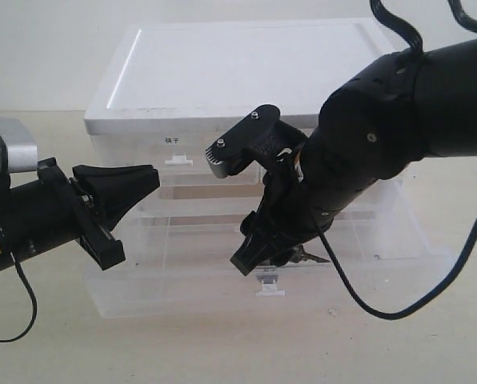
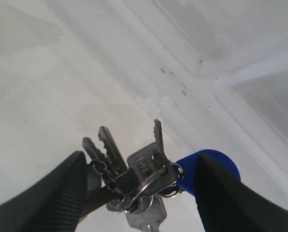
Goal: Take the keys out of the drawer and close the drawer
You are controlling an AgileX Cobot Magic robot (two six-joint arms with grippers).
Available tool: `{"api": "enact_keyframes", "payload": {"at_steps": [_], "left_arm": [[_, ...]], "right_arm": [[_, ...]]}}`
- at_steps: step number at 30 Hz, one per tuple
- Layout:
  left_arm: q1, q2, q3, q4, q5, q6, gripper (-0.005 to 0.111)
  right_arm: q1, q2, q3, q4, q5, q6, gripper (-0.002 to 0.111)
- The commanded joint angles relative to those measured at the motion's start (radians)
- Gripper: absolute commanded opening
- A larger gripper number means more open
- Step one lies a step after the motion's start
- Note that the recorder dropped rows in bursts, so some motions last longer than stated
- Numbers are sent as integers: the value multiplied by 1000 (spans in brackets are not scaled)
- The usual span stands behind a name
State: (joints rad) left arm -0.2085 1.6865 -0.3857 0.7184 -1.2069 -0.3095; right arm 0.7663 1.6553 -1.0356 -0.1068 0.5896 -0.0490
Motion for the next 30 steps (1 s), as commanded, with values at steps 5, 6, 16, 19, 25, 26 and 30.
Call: {"api": "enact_keyframes", "payload": {"at_steps": [5, 6, 16, 19, 25, 26, 30], "left_arm": [[2, 6, -7, 8, -14, -8, 4], [2, 6, -7, 8, -14, -8, 4], [2, 6, -7, 11, -14, -8, 4], [2, 6, -7, 12, -14, -10, 4], [2, 6, -7, 12, -14, -10, 4], [2, 6, -7, 18, -14, -11, 4], [0, -4, -12, 170, -14, -11, 4]], "right_arm": [[1, 68, 12, 34, 82, -6, 58], [1, 68, 12, 34, 85, -6, 55], [1, 21, -12, -17, 125, -40, 0], [1, -56, -14, -43, 111, -40, 0], [1, -216, -14, -91, 83, -38, 0], [1, -233, -14, -91, 83, -38, 0], [1, -303, -14, -101, 83, -38, 0]]}}
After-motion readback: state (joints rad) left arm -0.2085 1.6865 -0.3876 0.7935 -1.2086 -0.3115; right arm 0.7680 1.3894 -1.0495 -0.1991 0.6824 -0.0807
